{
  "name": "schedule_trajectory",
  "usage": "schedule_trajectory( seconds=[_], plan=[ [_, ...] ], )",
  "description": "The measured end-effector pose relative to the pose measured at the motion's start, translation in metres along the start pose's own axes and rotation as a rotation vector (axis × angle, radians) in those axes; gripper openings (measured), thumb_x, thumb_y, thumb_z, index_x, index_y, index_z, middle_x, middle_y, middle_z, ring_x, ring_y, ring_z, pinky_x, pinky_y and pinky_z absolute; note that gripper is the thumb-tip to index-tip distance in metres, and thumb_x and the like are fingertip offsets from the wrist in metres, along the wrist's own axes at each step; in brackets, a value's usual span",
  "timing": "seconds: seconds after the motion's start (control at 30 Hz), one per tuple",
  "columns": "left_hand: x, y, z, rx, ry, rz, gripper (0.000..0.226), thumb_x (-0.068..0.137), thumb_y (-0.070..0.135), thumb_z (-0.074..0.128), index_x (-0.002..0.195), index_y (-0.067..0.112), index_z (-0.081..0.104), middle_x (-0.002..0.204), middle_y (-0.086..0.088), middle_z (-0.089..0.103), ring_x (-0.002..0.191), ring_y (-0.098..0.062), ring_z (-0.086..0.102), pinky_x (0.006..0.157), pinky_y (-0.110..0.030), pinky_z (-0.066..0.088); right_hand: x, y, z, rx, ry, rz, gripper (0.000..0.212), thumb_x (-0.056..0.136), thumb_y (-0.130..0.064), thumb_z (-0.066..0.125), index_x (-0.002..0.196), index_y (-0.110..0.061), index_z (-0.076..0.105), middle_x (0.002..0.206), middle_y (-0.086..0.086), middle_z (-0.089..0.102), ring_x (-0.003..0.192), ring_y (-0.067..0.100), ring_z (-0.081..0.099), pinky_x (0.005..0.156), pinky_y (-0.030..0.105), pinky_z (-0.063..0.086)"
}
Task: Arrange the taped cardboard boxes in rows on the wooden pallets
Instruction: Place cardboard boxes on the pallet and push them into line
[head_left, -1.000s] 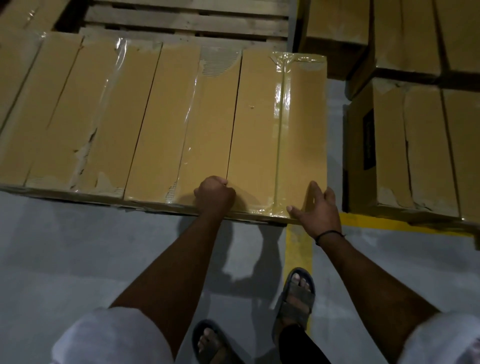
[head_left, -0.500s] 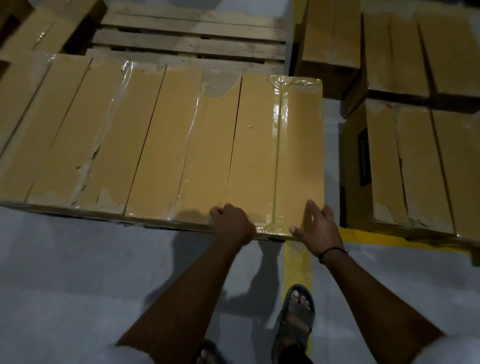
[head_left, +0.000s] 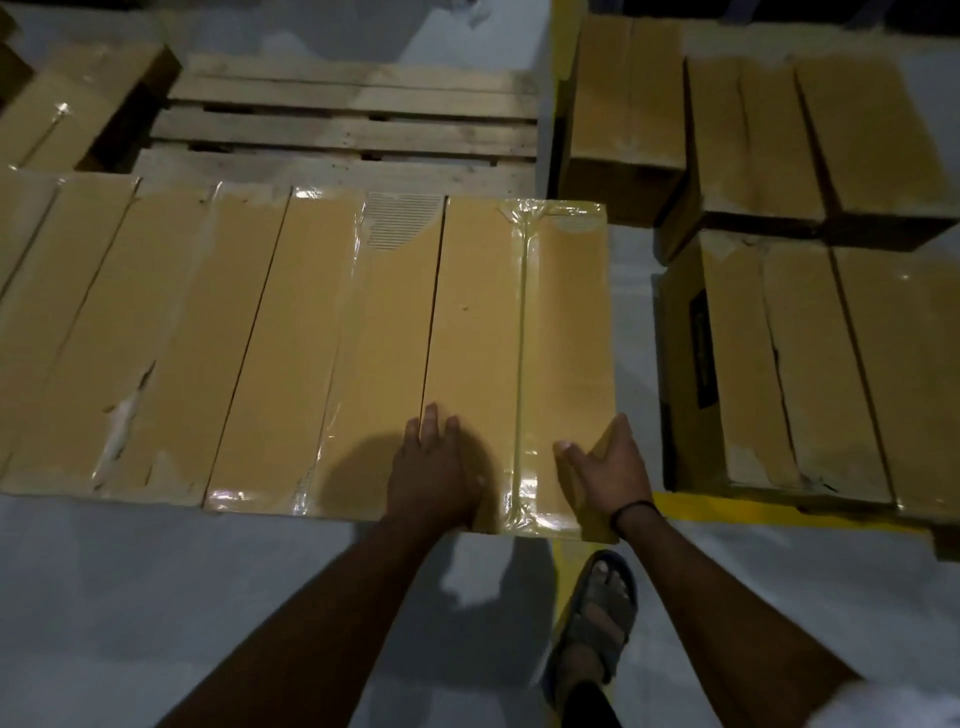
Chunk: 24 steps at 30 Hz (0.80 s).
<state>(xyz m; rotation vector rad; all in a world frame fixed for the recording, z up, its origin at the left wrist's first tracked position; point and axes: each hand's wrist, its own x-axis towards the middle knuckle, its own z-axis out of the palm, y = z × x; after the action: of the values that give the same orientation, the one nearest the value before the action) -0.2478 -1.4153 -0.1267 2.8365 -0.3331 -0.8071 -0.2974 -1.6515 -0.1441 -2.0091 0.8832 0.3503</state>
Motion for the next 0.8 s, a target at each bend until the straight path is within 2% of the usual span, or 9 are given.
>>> schedule_trajectory(
  seconds=[0.03,0.1,0.17,0.23,0.27,0.33,0.4,0.57,0.8],
  plan=[
    [0.013,0.000,-0.004,0.029,0.010,0.009,0.100,0.090,0.062,0.055,0.162,0.014,0.007,0.170,-0.017,-0.008,0.156,-0.040,-0.001,0.126,-0.051,0.014,0.010,-0.004,-0.001,0.032,0.010,-0.010,0.094,0.072,-0.068,0.069,0.144,-0.018,0.035,0.142,0.010,0.053,0.128,0.034,0.053,0.106,0.049,0.047],
    [0.036,0.003,-0.009,0.042,0.013,-0.003,0.103,0.090,0.065,0.053,0.163,0.011,0.004,0.170,-0.018,-0.009,0.156,-0.042,-0.003,0.126,-0.051,0.012,0.030,-0.011,-0.008,0.090,0.037,0.022,0.098,0.083,-0.061,0.069,0.157,-0.014,0.025,0.157,0.011,0.041,0.142,0.033,0.042,0.116,0.046,0.037],
    [0.050,0.009,-0.017,0.041,0.008,-0.033,0.103,0.093,0.066,0.050,0.163,0.009,0.002,0.170,-0.019,-0.010,0.156,-0.042,-0.005,0.126,-0.050,0.009,0.050,-0.013,-0.016,0.145,0.125,0.064,0.098,0.089,-0.057,0.066,0.160,-0.008,0.021,0.162,0.012,0.031,0.148,0.030,0.033,0.121,0.042,0.029],
    [0.059,0.013,-0.022,0.033,0.009,-0.043,0.103,0.095,0.066,0.049,0.163,0.007,-0.001,0.169,-0.018,-0.014,0.156,-0.041,-0.008,0.127,-0.050,0.008,0.068,-0.019,-0.025,0.262,0.222,0.136,0.099,0.083,-0.065,0.060,0.157,-0.007,0.029,0.158,0.014,0.039,0.144,0.032,0.040,0.119,0.046,0.034],
    [0.061,0.015,-0.024,0.012,0.003,-0.049,0.104,0.095,0.065,0.050,0.163,0.007,-0.004,0.169,-0.017,-0.016,0.156,-0.040,-0.011,0.127,-0.049,0.008,0.076,-0.024,-0.024,0.309,0.232,0.174,0.093,0.084,-0.063,0.057,0.155,-0.008,0.033,0.154,0.014,0.044,0.140,0.032,0.045,0.116,0.046,0.037],
    [0.060,0.017,-0.025,-0.010,0.012,-0.062,0.107,0.095,0.064,0.052,0.162,0.008,-0.010,0.168,-0.015,-0.021,0.156,-0.037,-0.014,0.126,-0.047,0.007,0.084,-0.038,-0.015,0.306,0.122,0.175,0.076,0.092,-0.055,0.053,0.152,-0.012,0.037,0.147,0.012,0.051,0.132,0.033,0.050,0.112,0.046,0.042],
    [0.057,0.017,-0.021,0.021,0.066,-0.064,0.109,0.093,0.066,0.051,0.162,0.008,-0.010,0.168,-0.015,-0.022,0.156,-0.036,-0.013,0.127,-0.045,0.007,0.085,-0.048,-0.002,0.290,0.005,0.167,0.075,0.092,-0.058,0.049,0.154,-0.019,0.034,0.148,0.007,0.051,0.130,0.034,0.052,0.110,0.049,0.043],
    [0.054,0.018,-0.016,-0.010,0.141,-0.060,0.111,0.088,0.069,0.051,0.163,0.010,-0.004,0.169,-0.015,-0.017,0.157,-0.034,-0.011,0.127,-0.041,0.007,0.090,-0.037,-0.003,0.237,-0.019,0.147,0.058,0.105,-0.041,0.045,0.156,-0.017,0.031,0.152,0.010,0.048,0.134,0.037,0.048,0.111,0.046,0.040],
    [0.051,0.014,-0.020,0.018,0.119,-0.060,0.112,0.087,0.071,0.050,0.163,0.010,-0.006,0.169,-0.016,-0.018,0.157,-0.034,-0.011,0.127,-0.042,0.010,0.091,-0.036,-0.004,0.215,-0.056,0.136,0.059,0.103,-0.036,0.050,0.156,-0.018,0.030,0.152,0.010,0.047,0.136,0.038,0.046,0.114,0.051,0.038]
  ],
)
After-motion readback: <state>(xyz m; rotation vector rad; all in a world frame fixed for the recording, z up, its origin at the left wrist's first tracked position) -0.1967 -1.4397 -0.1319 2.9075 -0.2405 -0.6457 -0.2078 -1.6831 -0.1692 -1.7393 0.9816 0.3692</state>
